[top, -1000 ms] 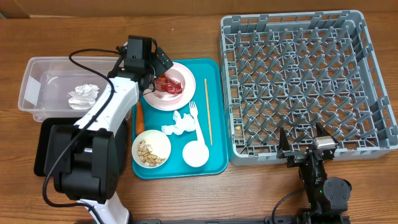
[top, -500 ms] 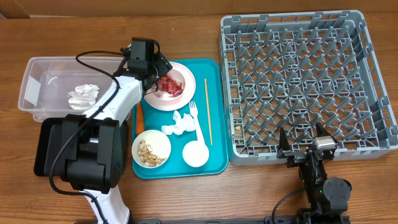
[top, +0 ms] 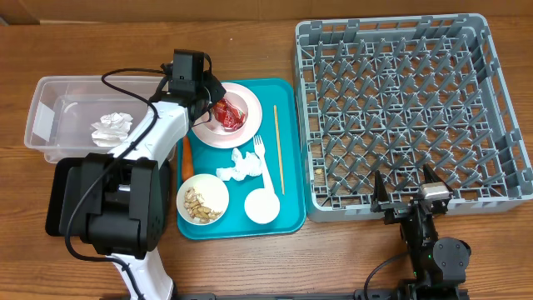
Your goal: Sort waste into correct bins and load items into the dishwasher
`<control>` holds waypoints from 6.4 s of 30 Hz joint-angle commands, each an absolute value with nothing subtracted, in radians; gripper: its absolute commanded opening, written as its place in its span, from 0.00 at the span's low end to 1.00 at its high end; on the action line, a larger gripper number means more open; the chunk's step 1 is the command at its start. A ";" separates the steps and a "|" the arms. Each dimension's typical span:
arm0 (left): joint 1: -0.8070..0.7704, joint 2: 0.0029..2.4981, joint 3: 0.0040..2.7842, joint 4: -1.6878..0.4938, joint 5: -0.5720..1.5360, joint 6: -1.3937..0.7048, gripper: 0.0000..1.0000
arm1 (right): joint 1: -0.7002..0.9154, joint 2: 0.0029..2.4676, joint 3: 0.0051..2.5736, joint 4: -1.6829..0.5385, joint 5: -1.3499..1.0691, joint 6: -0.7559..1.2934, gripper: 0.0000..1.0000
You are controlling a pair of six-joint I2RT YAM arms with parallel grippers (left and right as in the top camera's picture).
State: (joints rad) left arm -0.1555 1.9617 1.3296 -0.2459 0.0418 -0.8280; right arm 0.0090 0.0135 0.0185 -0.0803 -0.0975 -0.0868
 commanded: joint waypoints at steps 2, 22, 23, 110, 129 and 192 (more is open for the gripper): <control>-0.150 1.920 1.354 -0.242 0.072 -0.783 0.14 | 0.016 0.003 0.008 -0.076 -0.099 -0.094 1.00; -0.137 1.762 1.355 -0.294 0.094 -0.686 0.04 | 0.016 0.003 0.008 -0.076 -0.099 -0.094 1.00; -0.135 1.749 1.355 -0.303 0.093 -0.677 0.04 | 0.016 0.003 0.008 -0.076 -0.099 -0.094 1.00; 0.262 1.810 1.352 -0.477 0.281 -0.694 1.00 | 0.016 0.003 0.008 -0.076 -0.099 -0.094 1.00; 0.262 1.719 1.352 -0.546 0.223 -0.695 1.00 | 0.016 0.003 0.008 -0.076 -0.099 -0.094 1.00; -0.577 1.583 1.350 -0.929 -0.115 -0.711 0.90 | 0.060 0.003 0.008 -0.076 -0.099 -0.094 1.00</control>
